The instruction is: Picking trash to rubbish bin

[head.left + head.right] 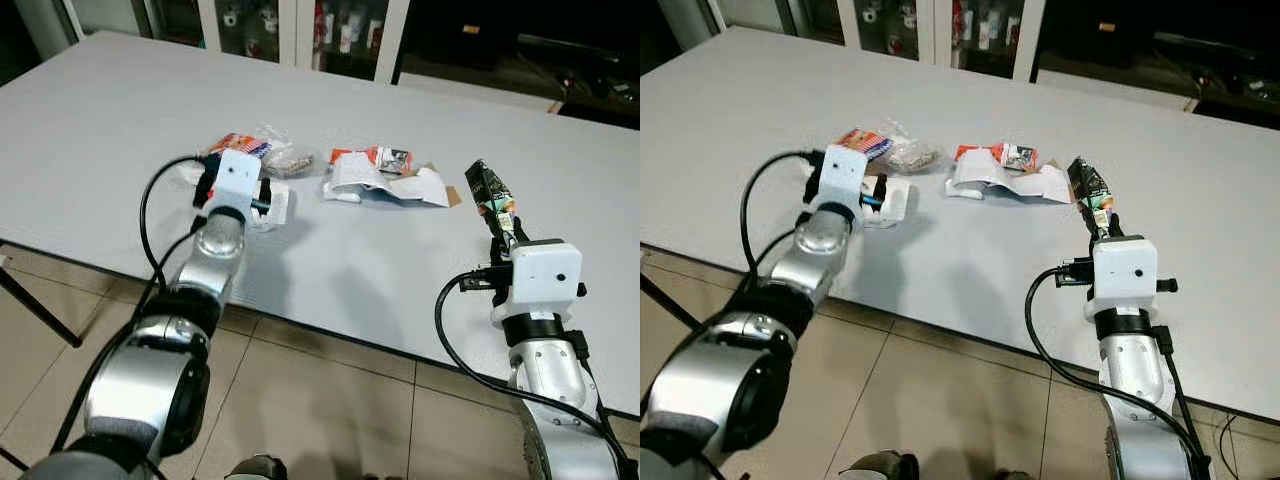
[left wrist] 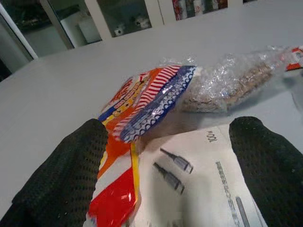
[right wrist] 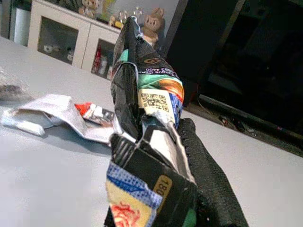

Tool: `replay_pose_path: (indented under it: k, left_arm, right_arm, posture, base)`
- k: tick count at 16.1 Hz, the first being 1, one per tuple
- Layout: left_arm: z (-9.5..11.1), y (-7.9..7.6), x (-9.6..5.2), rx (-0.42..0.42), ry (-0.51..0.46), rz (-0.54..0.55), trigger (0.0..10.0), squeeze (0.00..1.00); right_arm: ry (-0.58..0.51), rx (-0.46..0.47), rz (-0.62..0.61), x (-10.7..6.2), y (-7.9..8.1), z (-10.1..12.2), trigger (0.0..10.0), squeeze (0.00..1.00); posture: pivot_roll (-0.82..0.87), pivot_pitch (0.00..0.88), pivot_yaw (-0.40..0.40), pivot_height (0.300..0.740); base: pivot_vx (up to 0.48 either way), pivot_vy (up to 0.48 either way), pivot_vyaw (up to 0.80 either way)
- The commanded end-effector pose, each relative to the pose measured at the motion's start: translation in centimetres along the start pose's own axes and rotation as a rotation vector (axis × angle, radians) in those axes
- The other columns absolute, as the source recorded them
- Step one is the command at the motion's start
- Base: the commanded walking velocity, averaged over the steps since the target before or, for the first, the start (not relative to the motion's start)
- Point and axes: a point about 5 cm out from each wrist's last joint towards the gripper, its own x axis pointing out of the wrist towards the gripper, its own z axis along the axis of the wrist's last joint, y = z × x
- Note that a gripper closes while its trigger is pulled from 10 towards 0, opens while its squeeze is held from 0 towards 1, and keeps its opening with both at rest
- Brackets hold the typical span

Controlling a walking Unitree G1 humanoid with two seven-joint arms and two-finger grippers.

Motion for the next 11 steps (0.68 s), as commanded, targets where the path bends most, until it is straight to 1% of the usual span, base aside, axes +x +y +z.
replay_pose_path:
  k: [1,2,4,5,6,7,8,9,10,11]
  left_arm:
    - [-0.1,-0.1,0.1,0.052,0.017,0.001,10.0,0.0]
    - [-0.4,-0.2,0.1,0.064,0.043,-0.02,10.0,0.0]
    - [-1.4,-0.5,0.0,0.121,0.107,-0.081,10.0,0.0]
    - [-2.3,-0.7,-0.2,0.154,0.161,-0.118,10.0,0.0]
    - [-2.7,-0.9,-0.4,0.177,0.184,-0.147,10.0,0.0]
    - [-4.3,-1.3,-1.0,0.263,0.251,-0.234,10.0,0.0]
    - [-5.7,-1.5,-1.6,0.276,0.313,-0.299,10.0,0.0]
    - [-6.4,-1.6,-1.9,0.275,0.343,-0.339,9.4,0.0]
    - [-6.7,-1.7,-2.1,0.277,0.357,-0.369,9.4,0.0]
    - [-7.5,-1.9,-2.6,0.29,0.395,-0.428,3.8,0.0]
  right_arm:
    - [-0.001,-0.011,-0.012,-0.3,-0.2,0.3,10.0,0.0]
    - [0.001,-0.012,-0.012,-0.3,-0.2,0.3,10.0,0.0]
    - [0.005,-0.013,-0.012,-0.4,-0.2,0.3,10.0,0.0]
    - [0.006,-0.014,-0.012,-0.5,-0.2,0.3,10.0,0.0]
    - [0.007,-0.014,-0.013,-0.5,-0.2,0.3,10.0,0.0]
    - [0.009,-0.014,-0.012,-0.6,-0.2,0.3,10.0,0.0]
    - [0.01,-0.014,-0.01,-0.6,-0.1,0.3,10.0,0.0]
    - [0.01,-0.014,-0.01,-0.6,-0.1,0.3,10.0,0.0]
    - [0.011,-0.015,-0.009,-0.6,-0.1,0.3,10.0,0.0]
    - [0.013,-0.015,-0.009,-0.7,-0.2,0.2,10.0,0.0]
  posture:
    - [0.1,0.146,-0.02,0.74]
    - [0.1,0.147,-0.02,0.74]
    - [0.1,0.15,-0.02,0.74]
    - [0.1,0.153,-0.02,0.74]
    - [0.1,0.153,-0.02,0.74]
    - [0.09,0.153,-0.02,0.74]
    - [0.09,0.152,-0.018,0.74]
    - [0.09,0.153,-0.018,0.74]
    - [0.09,0.153,-0.018,0.74]
    - [0.09,0.154,-0.017,0.74]
  base:
    - [0.0,0.0,0.0]
    - [0.0,0.0,0.0]
    - [0.0,0.0,0.0]
    - [0.0,0.0,0.0]
    - [0.0,0.0,0.0]
    - [0.0,0.0,0.0]
    - [0.0,0.0,0.0]
    - [0.0,0.0,0.0]
    - [0.0,0.0,0.0]
    - [0.0,0.0,0.0]
